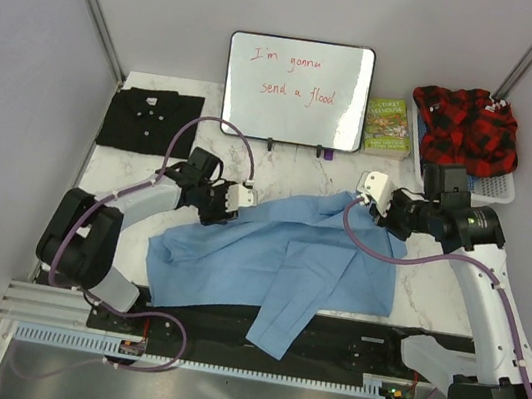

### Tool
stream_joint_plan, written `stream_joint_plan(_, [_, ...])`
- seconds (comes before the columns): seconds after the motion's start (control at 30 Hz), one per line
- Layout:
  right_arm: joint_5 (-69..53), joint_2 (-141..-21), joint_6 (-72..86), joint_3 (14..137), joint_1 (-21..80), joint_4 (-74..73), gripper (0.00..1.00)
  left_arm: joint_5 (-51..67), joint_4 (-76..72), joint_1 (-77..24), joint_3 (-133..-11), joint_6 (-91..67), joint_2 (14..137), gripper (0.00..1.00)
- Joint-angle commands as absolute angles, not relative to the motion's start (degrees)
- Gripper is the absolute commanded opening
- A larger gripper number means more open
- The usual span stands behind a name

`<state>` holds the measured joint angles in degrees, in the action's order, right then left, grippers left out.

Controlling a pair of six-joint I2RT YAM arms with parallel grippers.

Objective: Fold and stack the long sleeve shirts
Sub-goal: Flatten the shirt out

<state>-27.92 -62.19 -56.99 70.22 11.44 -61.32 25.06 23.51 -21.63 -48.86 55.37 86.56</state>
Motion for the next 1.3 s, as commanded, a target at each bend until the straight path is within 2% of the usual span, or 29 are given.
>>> stream_joint_plan(0.0, [-27.5,-61.9,-57.0,72.8,11.1,-61.6,0.00,18.8,17.4,-21.4,-49.1,53.5,88.1,0.51])
stream_joint_plan(0.1, [-27.4,-61.9,-57.5,72.9,10.8,-61.6,0.00,17.8,16.1,-21.4,-48.6,53.8,87.2,0.42])
stream_joint_plan(0.2, [-27.6,-62.1,-57.6,72.9,10.5,-61.5,0.00,18.0,15.5,-21.4,-48.6,53.6,85.8,0.27])
stream_joint_plan(0.3, [-27.9,-62.5,-57.3,73.4,10.2,-61.3,0.00,18.3,15.6,-21.4,-49.5,53.4,85.5,0.02])
stream_joint_plan(0.47, [-25.1,-64.6,-53.7,75.0,9.3,-57.0,0.00,15.7,18.5,-21.4,-55.0,56.0,84.0,0.02])
stream_joint_plan(0.67, [-22.9,-71.3,-49.7,80.3,7.1,-52.3,0.00,4.2,17.9,-22.0,-65.3,55.5,88.2,0.02])
stream_joint_plan(0.8, [-23.6,-75.4,-48.1,84.1,6.2,-51.5,0.00,-6.0,4.6,-25.0,-58.8,58.6,88.6,0.02])
stream_joint_plan(0.87, [-23.9,-76.6,-47.6,84.1,6.3,-50.7,0.00,-5.8,0.2,-26.2,-55.3,59.6,89.1,0.02])
stream_joint_plan(0.9, [-24.1,-77.0,-47.6,83.9,6.2,-50.5,0.00,-6.8,0.4,-26.5,-55.5,59.2,90.4,0.04])
stream_joint_plan(0.93, [-24.1,-77.3,-47.6,83.8,6.2,-50.3,0.00,-7.6,3.8,-26.4,-57.5,57.0,92.0,0.27])
stream_joint_plan(0.97, [-24.1,-78.1,-47.7,83.7,6.2,-50.1,0.00,-7.5,6.8,-25.7,-59.2,55.5,94.9,0.29])
stream_joint_plan(1.0, [-23.8,-78.6,-47.8,83.8,6.3,-50.1,0.00,-4.2,8.9,-22.9,-60.8,53.5,95.4,0.42])
stream_joint_plan(1.03, [-23.6,-78.9,-47.9,83.8,6.2,-50.1,0.00,-1.9,10.5,-21.2,-62.3,50.2,95.3,0.58])
stream_joint_plan(1.07, [-23.4,-79.4,-48.1,83.6,6.2,-50.2,0.00,-0.2,12.2,-19.7,-62.6,49.3,94.8,0.63])
stream_joint_plan(1.1, [-23.0,-79.7,-48.2,83.1,6.3,-50.0,0.00,2.4,12.7,-17.8,-62.3,48.5,93.4,0.64])
stream_joint_plan(1.27, [-21.3,-83.0,-45.6,83.1,6.3,-45.0,0.00,9.8,16.1,-14.9,-57.0,46.8,86.1,0.66])
